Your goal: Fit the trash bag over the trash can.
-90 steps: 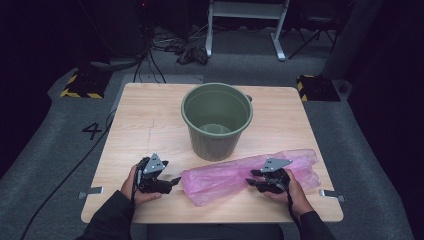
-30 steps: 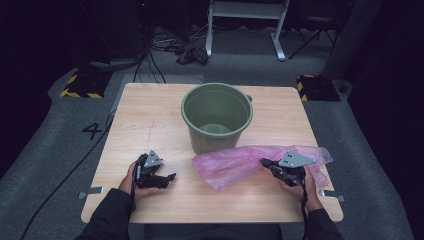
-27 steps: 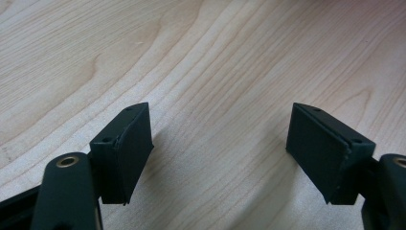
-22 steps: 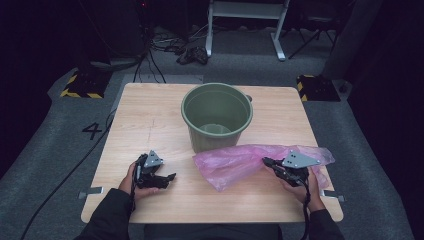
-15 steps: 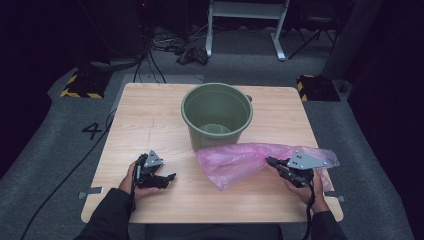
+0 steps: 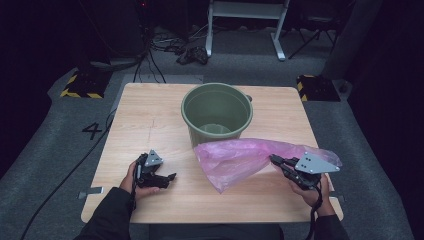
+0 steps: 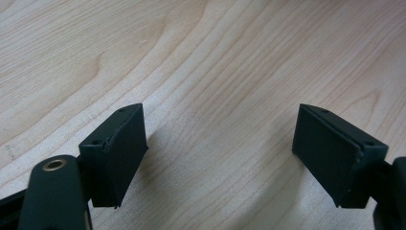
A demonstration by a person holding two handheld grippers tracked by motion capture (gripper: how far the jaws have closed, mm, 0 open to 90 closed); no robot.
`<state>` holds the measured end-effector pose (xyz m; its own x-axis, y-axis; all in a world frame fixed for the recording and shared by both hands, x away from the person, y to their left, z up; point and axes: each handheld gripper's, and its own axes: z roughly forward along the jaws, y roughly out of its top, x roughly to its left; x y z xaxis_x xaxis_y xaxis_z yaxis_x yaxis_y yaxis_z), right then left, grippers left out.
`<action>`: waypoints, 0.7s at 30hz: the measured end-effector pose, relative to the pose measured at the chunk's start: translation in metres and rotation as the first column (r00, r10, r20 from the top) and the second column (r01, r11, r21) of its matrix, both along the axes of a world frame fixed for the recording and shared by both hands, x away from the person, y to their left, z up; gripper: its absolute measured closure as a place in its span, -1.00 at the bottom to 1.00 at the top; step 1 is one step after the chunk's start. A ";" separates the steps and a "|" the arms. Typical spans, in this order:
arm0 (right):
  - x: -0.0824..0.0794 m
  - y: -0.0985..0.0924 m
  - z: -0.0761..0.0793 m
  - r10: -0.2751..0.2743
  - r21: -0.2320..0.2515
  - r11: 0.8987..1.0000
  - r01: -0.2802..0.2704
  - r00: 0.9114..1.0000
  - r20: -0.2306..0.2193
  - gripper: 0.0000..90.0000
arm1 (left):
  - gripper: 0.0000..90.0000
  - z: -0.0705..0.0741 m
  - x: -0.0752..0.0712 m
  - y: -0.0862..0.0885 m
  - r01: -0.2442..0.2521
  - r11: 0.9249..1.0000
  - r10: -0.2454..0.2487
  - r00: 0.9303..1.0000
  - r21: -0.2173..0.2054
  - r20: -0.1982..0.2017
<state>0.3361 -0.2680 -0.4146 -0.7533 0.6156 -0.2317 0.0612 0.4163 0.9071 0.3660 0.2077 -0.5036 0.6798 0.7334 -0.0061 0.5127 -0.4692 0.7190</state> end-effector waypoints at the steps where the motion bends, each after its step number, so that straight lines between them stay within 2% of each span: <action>1: -0.002 -0.001 0.002 -0.004 0.005 1.000 0.004 1.000 0.006 1.00 | -0.58 0.000 0.000 0.000 -0.001 1.000 0.001 1.000 0.001 0.000; 10: -0.008 -0.009 0.022 -0.042 0.030 0.999 0.041 0.998 0.053 1.00 | -0.58 0.000 0.001 0.000 0.002 1.000 -0.002 1.000 -0.001 -0.001; 13: -0.007 -0.009 0.029 -0.047 0.030 0.999 0.045 0.996 0.071 1.00 | -0.63 0.001 0.001 0.001 0.002 1.000 -0.002 1.000 0.015 -0.005; 15: -0.006 -0.009 0.033 -0.052 0.027 0.998 0.050 0.995 0.081 1.00 | -0.66 0.002 0.003 0.002 0.008 1.000 -0.007 1.000 0.026 -0.024; 21: -0.002 -0.009 0.047 -0.066 0.026 0.998 0.063 0.992 0.111 1.00 | -0.62 0.005 0.004 0.011 0.015 0.999 -0.014 1.000 0.040 -0.027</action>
<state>0.3339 -0.2774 -0.3675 -0.6822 0.6679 -0.2977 -0.0146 0.3946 0.9187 0.3705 0.2183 -0.4988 0.6903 0.7235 0.0048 0.5245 -0.5049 0.6855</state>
